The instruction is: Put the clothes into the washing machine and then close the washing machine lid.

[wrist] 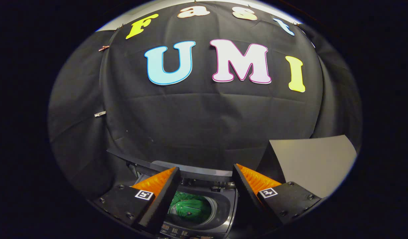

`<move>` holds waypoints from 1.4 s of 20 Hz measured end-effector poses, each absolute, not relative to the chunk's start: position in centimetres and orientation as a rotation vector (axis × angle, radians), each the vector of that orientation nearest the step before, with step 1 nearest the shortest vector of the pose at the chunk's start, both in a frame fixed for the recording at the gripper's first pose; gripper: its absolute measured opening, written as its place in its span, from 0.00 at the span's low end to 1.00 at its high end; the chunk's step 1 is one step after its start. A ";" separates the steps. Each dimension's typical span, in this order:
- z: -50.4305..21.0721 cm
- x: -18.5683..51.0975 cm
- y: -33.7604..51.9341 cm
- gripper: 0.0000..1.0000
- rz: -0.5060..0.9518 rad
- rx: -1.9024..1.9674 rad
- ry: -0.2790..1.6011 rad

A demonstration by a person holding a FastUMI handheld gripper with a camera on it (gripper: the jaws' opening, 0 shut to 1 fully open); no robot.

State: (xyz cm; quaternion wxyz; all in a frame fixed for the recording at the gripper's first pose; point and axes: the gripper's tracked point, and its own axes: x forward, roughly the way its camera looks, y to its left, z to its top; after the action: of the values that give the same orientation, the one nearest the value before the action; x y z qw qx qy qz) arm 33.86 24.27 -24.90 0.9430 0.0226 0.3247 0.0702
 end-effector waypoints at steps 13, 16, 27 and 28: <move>-21.6 33.5 25.2 0.99 0.185 0.057 0.635; -19.4 31.5 24.9 0.99 0.198 0.064 0.591; -9.9 27.8 22.7 0.98 0.257 0.046 0.335; -8.9 27.2 22.4 0.98 0.262 0.044 0.307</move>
State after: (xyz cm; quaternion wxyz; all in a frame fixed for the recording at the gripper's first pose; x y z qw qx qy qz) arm 27.19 22.36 -8.88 0.9795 0.0219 0.1523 0.1303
